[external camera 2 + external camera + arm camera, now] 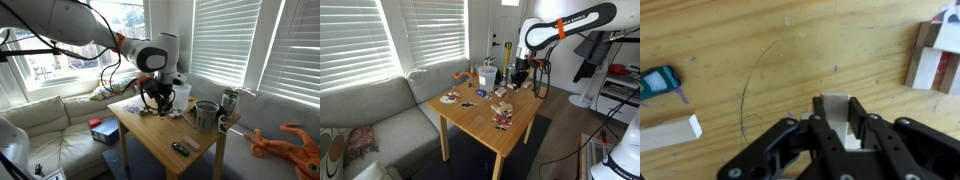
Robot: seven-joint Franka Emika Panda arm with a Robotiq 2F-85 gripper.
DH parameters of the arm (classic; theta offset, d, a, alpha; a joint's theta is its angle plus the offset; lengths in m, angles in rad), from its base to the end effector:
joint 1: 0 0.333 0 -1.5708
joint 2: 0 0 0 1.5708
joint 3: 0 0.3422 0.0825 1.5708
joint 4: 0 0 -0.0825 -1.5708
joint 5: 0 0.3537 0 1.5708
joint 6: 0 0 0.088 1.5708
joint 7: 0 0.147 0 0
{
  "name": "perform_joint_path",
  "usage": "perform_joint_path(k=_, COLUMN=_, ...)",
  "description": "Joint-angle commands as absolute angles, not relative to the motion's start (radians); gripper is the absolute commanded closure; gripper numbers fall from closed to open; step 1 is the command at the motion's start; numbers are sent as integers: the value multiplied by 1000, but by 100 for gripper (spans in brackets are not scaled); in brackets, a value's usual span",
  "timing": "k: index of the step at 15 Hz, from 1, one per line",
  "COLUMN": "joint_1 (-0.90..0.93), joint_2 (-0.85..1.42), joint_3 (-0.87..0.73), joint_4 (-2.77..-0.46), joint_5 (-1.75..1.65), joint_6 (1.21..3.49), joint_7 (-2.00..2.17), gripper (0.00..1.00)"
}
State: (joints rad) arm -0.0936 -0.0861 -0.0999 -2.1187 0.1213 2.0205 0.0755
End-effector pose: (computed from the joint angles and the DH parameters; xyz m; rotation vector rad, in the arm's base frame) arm 0.4856 -0.0844 0.4497 -2.9844 0.4848 0.0088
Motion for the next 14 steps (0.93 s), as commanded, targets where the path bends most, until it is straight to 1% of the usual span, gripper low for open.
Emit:
perform_joint_path(k=1, joint_1=-73, joint_2=-134, joint_3=-87, joint_4=-2130, joint_5=105, joint_6=1979, joint_7=-78, gripper=93)
perform_joint_path(k=11, joint_1=5, joint_2=-88, joint_3=-39, joint_4=-2078, joint_5=73, joint_6=1943, joint_7=-462, gripper=93)
perform_joint_path(k=12, joint_1=1, joint_2=-103, joint_3=-39, joint_4=-2110, joint_5=99, joint_6=1970, joint_7=-386, gripper=93)
perform_joint_path(k=13, joint_1=2, joint_2=-102, joint_3=-38, joint_4=-2110, joint_5=98, joint_6=1970, joint_7=-394, gripper=72)
perform_joint_path(k=14, joint_1=2, joint_2=-102, joint_3=-38, joint_4=-2111, joint_5=98, joint_6=1970, joint_7=-393, gripper=72)
